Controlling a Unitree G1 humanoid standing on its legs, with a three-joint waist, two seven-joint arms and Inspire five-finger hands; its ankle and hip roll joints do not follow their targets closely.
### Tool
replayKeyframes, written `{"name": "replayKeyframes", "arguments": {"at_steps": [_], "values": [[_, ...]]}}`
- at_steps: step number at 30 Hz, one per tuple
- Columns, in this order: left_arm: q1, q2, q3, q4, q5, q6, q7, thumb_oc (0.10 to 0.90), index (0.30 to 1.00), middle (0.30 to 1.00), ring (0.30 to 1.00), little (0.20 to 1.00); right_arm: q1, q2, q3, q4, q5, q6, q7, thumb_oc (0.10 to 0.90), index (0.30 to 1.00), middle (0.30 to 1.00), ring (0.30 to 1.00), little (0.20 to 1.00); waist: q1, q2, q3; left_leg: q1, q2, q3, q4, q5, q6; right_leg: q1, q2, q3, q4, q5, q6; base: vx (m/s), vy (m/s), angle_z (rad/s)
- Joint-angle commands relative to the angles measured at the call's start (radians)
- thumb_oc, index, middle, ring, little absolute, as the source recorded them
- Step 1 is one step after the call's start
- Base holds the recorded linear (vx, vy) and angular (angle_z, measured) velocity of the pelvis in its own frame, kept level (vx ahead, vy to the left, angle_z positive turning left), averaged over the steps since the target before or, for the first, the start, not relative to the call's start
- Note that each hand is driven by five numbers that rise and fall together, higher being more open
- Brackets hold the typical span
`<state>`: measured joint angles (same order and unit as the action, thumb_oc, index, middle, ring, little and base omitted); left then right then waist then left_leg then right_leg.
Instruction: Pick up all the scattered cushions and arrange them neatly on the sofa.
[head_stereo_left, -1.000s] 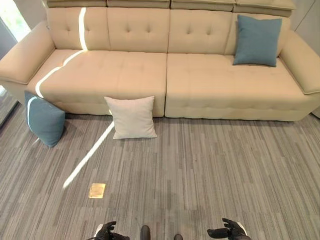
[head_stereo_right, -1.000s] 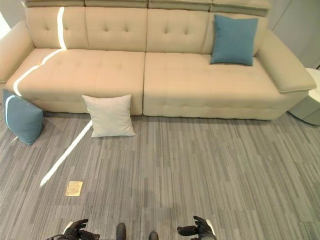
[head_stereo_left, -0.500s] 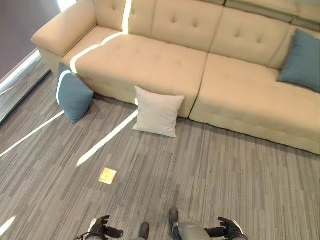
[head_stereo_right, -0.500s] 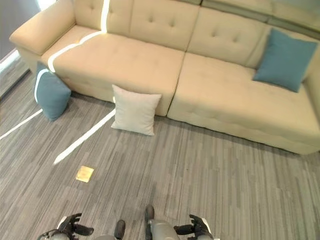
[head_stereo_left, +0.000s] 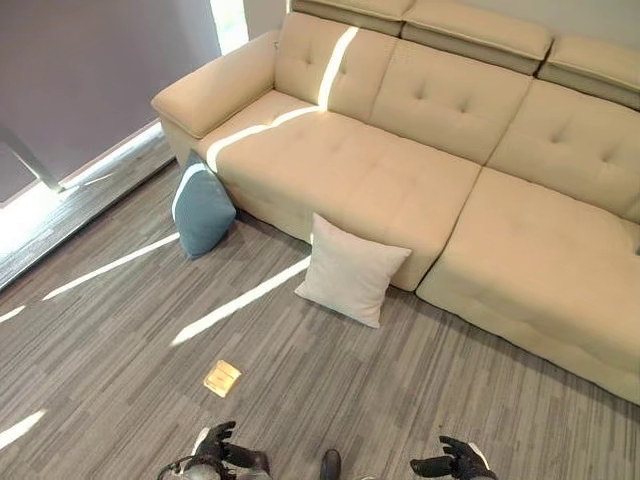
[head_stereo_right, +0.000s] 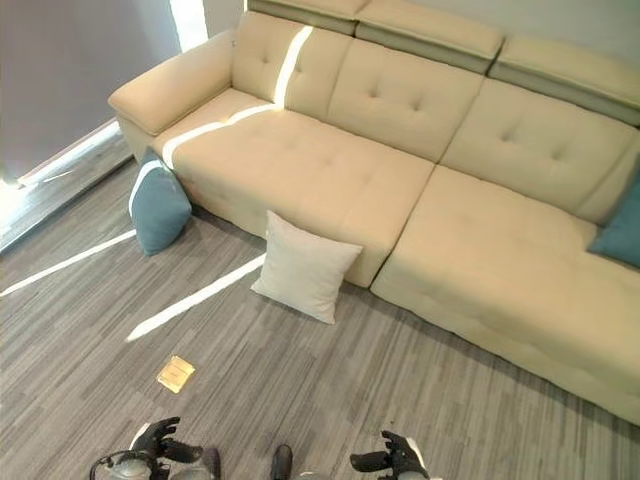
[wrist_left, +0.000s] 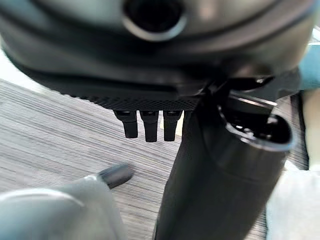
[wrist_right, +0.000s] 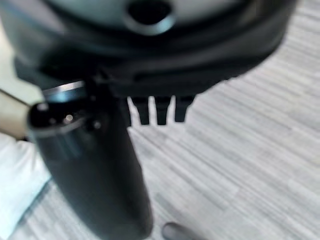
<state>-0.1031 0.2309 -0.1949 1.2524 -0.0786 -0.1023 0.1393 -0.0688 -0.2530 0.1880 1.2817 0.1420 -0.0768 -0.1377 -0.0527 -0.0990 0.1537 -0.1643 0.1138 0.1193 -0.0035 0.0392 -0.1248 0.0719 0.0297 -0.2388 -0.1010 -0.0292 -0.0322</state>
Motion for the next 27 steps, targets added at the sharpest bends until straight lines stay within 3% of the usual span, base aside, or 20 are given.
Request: {"name": "replayKeyframes", "arguments": {"at_steps": [1,6,8,10,13,17,20,24,27], "values": [[-0.009,0.031,-0.016,0.013,-0.008,-0.006,0.008,0.8,0.9,0.9,0.9,0.9,0.046,-0.027,-0.017,-0.015,0.016,-0.001,-0.024,0.8,0.9,0.9,0.9,0.9,0.009,0.009,0.002,0.022,-0.055,0.038,0.063,-0.024,0.065,0.017,-0.05,0.131,0.099,-0.073,0.112,0.23,0.153,0.22],[0.019,0.025,0.0,0.03,0.0,-0.004,0.0,0.8,0.9,0.9,0.9,0.9,0.046,-0.013,-0.021,-0.019,0.002,-0.002,-0.019,0.8,0.9,0.9,0.9,0.9,0.014,0.01,-0.021,0.066,-0.085,0.053,0.057,-0.056,0.096,0.012,-0.09,0.155,0.177,-0.073,0.149,0.19,0.195,-0.55],[0.018,0.03,0.007,0.028,-0.007,-0.001,-0.003,0.8,0.9,0.9,0.9,0.9,0.042,0.0,-0.017,-0.032,0.002,0.001,-0.014,0.8,0.9,0.9,0.9,0.9,0.015,0.011,-0.014,0.089,-0.094,0.056,0.053,-0.074,0.114,-0.028,-0.107,0.165,0.283,-0.054,0.168,0.12,0.189,-0.25],[0.014,0.044,0.012,0.029,-0.007,0.0,0.003,0.8,0.9,0.9,0.9,0.9,0.02,0.005,-0.003,-0.055,-0.007,0.001,-0.014,0.8,0.9,0.9,0.9,0.9,0.009,0.017,0.011,0.112,-0.101,0.065,0.054,-0.093,0.141,-0.113,-0.131,0.161,0.437,0.021,0.196,0.08,0.177,-0.03],[0.016,0.047,0.02,0.026,-0.014,-0.004,0.002,0.8,0.9,0.9,0.9,0.9,0.021,0.01,-0.001,-0.066,-0.009,-0.002,-0.013,0.8,0.9,0.9,0.9,0.9,0.01,0.032,0.016,0.137,-0.1,0.07,0.042,-0.103,0.145,-0.152,-0.146,0.131,0.493,0.028,0.193,0.1,0.127,0.01],[0.022,0.05,0.023,0.034,-0.013,0.0,-0.003,0.8,0.9,0.9,0.9,0.9,0.02,0.006,-0.003,-0.068,-0.018,-0.001,-0.019,0.8,0.9,0.9,0.9,0.9,0.001,0.042,0.012,0.199,-0.106,0.076,0.0,-0.124,0.141,-0.187,-0.16,0.017,0.4,-0.002,0.167,0.2,0.064,-0.13],[0.028,0.049,0.025,0.043,-0.004,0.003,-0.008,0.8,0.9,0.9,0.9,0.9,0.016,-0.006,-0.003,-0.073,-0.028,0.002,-0.019,0.8,0.9,0.9,0.9,0.9,-0.009,0.031,0.02,0.236,-0.125,0.081,0.002,-0.151,0.138,-0.235,-0.156,-0.083,0.262,0.038,0.173,0.19,-0.01,-0.21],[0.031,0.045,0.029,0.049,0.005,0.002,-0.013,0.8,0.9,0.9,0.9,0.9,0.018,-0.013,-0.001,-0.075,-0.031,0.002,-0.019,0.8,0.9,0.9,0.9,0.9,-0.013,0.034,0.022,0.271,-0.129,0.087,-0.007,-0.165,0.134,-0.223,-0.151,-0.12,0.241,0.045,0.175,0.17,-0.051,-0.15],[0.036,0.031,0.013,0.051,0.027,0.0,-0.026,0.8,0.9,0.9,0.9,0.9,0.038,-0.019,-0.007,-0.064,-0.013,-0.006,-0.016,0.8,0.9,0.9,0.9,0.9,-0.035,0.029,-0.013,0.288,-0.12,0.089,0.047,-0.208,0.108,-0.158,-0.103,-0.062,0.167,0.027,0.143,0.28,-0.166,-0.1]]}}
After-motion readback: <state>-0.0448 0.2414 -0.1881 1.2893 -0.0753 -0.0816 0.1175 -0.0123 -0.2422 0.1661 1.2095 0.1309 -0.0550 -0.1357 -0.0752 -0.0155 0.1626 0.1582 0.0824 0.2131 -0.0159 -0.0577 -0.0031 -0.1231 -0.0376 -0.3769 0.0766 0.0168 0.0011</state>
